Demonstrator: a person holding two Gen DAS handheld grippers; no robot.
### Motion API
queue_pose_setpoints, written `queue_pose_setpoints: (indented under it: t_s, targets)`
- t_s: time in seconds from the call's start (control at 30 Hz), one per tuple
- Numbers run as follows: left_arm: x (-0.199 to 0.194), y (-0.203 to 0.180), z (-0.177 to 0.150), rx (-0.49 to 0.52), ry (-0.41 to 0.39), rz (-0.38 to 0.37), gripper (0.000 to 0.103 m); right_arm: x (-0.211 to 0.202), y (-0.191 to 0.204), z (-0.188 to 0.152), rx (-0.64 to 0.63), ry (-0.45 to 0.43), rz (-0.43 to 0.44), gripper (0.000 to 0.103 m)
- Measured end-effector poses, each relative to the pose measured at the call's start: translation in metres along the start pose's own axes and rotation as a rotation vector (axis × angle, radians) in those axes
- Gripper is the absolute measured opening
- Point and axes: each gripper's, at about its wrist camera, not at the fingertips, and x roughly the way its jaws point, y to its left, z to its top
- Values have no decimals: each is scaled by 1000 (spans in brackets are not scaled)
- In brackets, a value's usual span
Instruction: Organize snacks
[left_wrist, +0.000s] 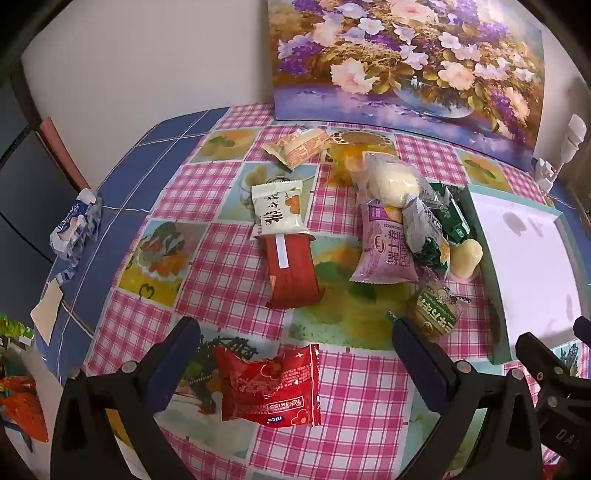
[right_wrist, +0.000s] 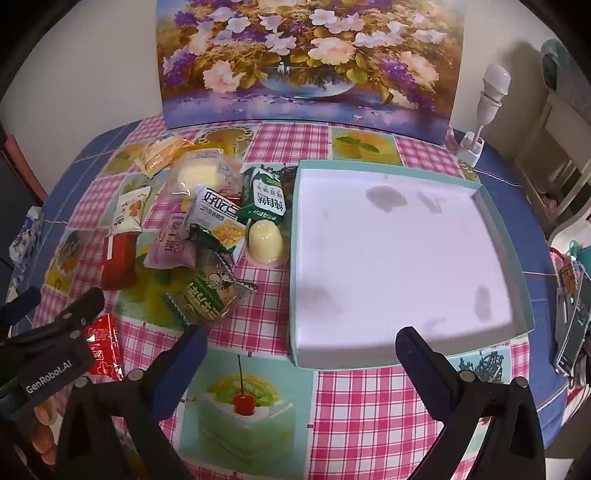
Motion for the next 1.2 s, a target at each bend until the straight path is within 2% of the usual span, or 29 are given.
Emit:
queue_pose_setpoints:
  t_s: [0.27, 0.47, 0.77, 1.2]
  targets:
    - [-1, -1, -1, 12, -23, 0, 103, -2, -2, 0, 27, -10, 5, 103]
    - [1, -3, -9, 16, -9, -16, 103, -2, -6, -1, 42, -14, 10, 103]
    - [-1, -5, -4, 27, 2, -31, 103, -2, -7, -2, 50, -9, 12, 103]
    - [4, -4, -6, 24, 25, -20, 103, -1, -7, -1, 50, -7, 13, 103]
